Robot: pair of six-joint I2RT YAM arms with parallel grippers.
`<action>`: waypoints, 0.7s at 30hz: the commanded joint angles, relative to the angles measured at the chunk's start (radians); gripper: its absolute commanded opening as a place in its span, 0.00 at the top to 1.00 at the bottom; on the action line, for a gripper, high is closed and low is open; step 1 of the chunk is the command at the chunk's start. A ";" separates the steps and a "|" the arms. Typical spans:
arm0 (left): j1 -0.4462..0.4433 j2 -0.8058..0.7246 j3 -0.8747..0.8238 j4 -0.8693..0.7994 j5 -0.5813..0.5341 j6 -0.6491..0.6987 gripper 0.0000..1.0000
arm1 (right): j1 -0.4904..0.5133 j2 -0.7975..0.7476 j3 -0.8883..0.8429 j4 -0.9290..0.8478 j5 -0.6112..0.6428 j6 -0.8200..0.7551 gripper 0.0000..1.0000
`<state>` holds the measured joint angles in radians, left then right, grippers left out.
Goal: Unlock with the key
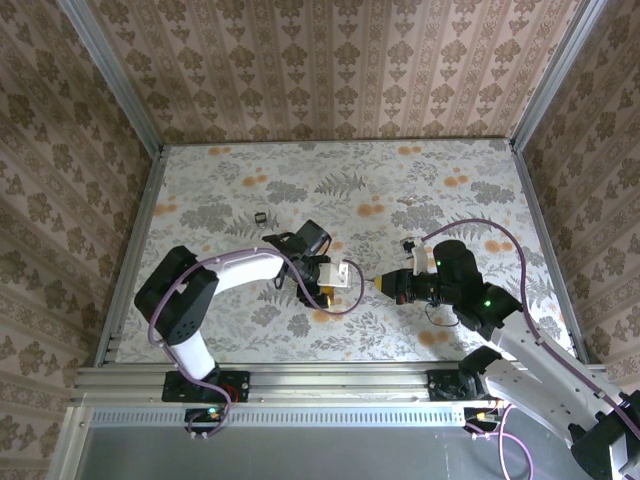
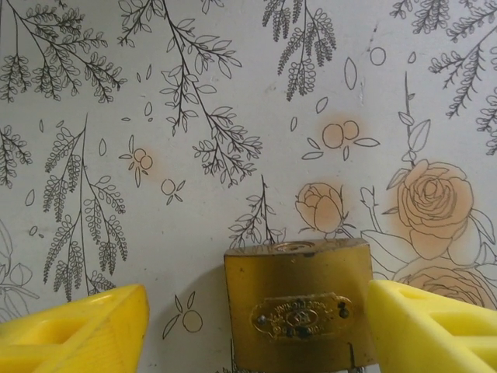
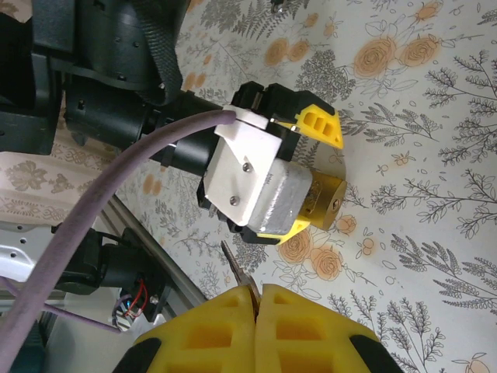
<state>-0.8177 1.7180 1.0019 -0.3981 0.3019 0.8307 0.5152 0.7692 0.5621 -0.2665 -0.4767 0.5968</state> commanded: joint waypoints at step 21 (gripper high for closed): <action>-0.042 0.088 0.057 -0.136 -0.089 0.013 0.30 | 0.005 -0.029 -0.004 0.000 0.015 -0.015 1.00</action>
<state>-0.8459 1.7702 1.0306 -0.4927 0.2443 0.8318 0.5152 0.7540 0.5621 -0.2665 -0.4763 0.5968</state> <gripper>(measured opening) 0.699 0.058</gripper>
